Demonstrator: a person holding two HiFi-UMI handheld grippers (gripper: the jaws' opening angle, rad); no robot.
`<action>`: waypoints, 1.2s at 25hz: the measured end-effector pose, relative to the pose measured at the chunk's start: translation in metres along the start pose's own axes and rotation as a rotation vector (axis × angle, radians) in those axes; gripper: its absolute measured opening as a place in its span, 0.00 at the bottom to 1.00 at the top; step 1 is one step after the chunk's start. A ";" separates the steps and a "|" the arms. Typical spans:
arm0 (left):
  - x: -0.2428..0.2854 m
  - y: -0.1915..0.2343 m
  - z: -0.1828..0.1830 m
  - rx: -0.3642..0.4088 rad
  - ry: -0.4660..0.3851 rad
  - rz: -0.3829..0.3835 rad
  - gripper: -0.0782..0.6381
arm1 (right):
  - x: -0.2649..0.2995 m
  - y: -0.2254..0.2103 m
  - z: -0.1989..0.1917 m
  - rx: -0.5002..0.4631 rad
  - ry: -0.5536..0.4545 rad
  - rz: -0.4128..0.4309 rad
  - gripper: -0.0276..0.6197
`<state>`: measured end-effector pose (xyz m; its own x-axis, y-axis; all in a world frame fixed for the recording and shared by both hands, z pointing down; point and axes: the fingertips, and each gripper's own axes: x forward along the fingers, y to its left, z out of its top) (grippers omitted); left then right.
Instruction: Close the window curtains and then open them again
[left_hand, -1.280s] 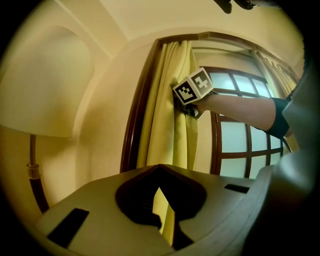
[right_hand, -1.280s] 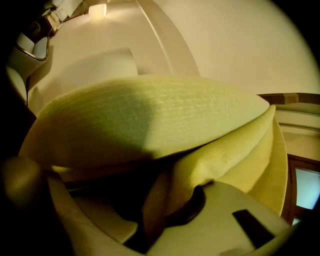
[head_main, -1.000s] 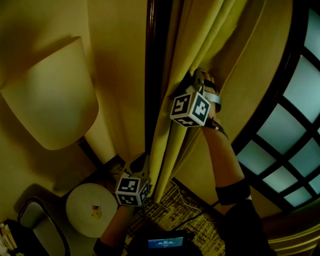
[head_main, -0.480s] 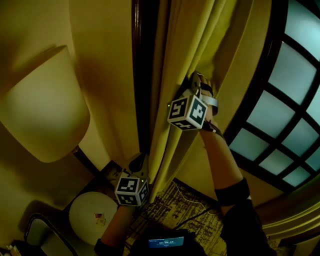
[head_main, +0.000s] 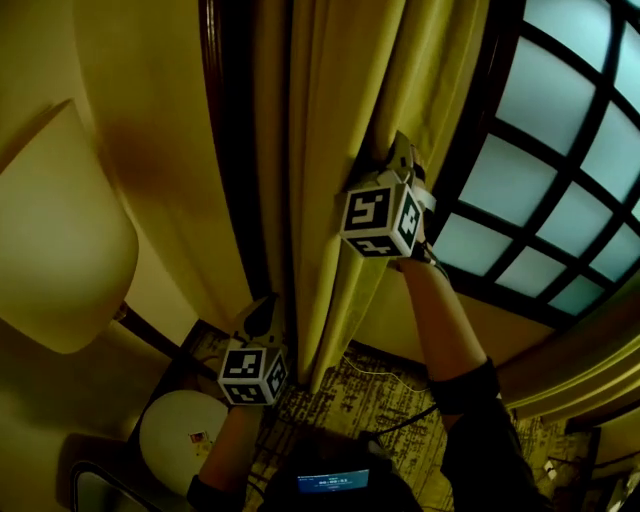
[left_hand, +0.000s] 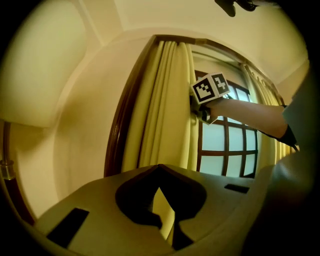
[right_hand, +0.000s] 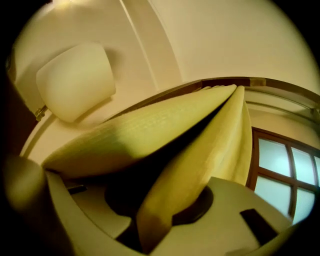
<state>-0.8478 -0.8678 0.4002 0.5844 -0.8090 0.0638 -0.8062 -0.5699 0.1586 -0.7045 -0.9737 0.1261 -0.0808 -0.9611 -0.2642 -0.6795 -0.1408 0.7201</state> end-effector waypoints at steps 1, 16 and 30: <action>0.003 -0.003 -0.004 -0.004 0.005 -0.014 0.12 | -0.008 -0.006 -0.007 0.018 0.012 -0.011 0.28; 0.035 -0.124 -0.064 0.016 0.132 -0.237 0.12 | -0.206 -0.108 -0.166 0.375 0.195 -0.171 0.29; -0.002 -0.284 -0.128 0.102 0.233 -0.260 0.12 | -0.523 -0.093 -0.393 0.616 0.614 -0.157 0.21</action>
<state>-0.6083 -0.6856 0.4809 0.7670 -0.5872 0.2587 -0.6261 -0.7732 0.1012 -0.3123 -0.5513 0.4492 0.3323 -0.9244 0.1875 -0.9363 -0.2992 0.1841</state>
